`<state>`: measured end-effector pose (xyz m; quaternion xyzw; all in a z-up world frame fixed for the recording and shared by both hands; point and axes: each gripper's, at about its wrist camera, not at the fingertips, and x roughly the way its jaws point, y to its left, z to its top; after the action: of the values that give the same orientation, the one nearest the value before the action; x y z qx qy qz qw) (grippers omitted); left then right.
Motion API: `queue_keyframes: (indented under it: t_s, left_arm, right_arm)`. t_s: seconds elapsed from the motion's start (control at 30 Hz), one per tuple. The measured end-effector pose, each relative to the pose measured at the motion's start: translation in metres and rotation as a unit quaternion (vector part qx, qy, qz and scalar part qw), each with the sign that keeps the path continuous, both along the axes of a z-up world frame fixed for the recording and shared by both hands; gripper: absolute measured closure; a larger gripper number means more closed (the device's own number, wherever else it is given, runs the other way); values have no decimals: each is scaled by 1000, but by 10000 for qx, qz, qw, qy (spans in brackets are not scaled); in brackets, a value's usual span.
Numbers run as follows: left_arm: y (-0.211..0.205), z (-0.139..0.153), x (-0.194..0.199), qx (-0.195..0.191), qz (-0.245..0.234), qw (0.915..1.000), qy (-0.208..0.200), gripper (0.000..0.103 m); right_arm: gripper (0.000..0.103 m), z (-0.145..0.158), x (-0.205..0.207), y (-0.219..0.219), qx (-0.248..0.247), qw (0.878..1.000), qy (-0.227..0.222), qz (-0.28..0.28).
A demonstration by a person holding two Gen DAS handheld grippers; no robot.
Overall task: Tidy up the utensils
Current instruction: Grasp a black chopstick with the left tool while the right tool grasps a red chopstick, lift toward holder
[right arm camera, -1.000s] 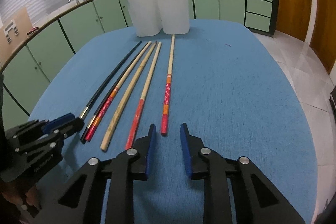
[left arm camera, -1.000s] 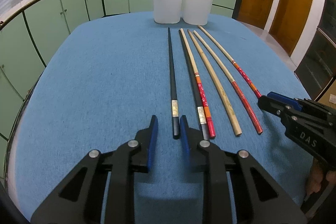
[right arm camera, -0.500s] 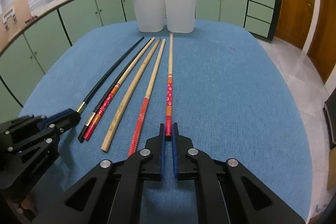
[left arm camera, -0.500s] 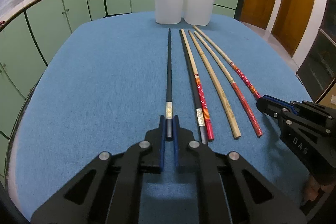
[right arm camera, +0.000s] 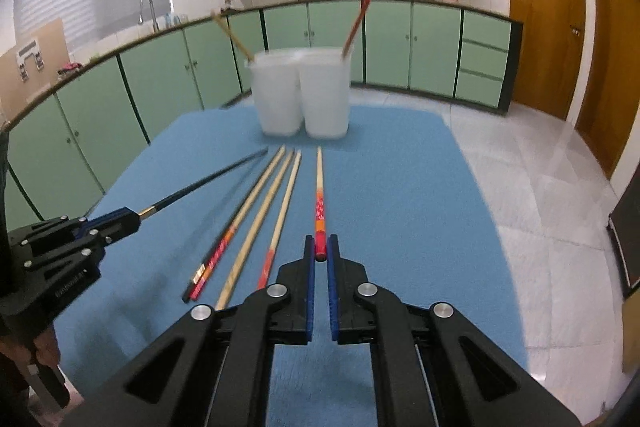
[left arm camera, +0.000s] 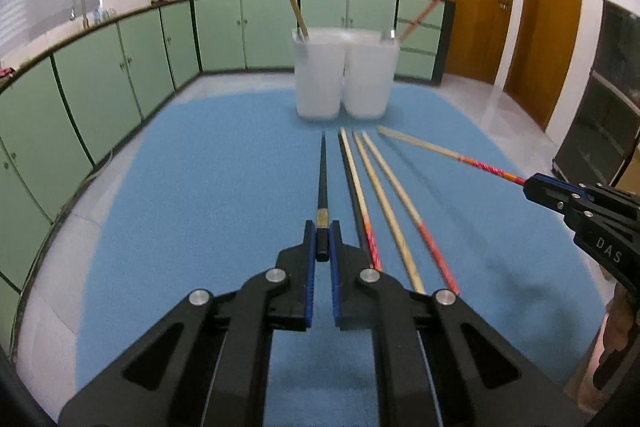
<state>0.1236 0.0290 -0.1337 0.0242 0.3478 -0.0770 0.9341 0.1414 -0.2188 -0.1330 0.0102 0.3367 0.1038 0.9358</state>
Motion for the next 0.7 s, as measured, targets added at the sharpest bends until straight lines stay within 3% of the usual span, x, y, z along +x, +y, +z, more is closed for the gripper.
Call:
queue_keyframes:
  t_s: [0.3, 0.7]
  left_arm:
    - [9, 62, 3, -235, -11, 9980, -593, 97]
    - [3, 103, 17, -377, -167, 9942, -993, 97]
  right_arm:
    - [97, 54, -2, -15, 356, 9979, -526, 100]
    - [97, 105, 10, -28, 570, 9937, -934, 251]
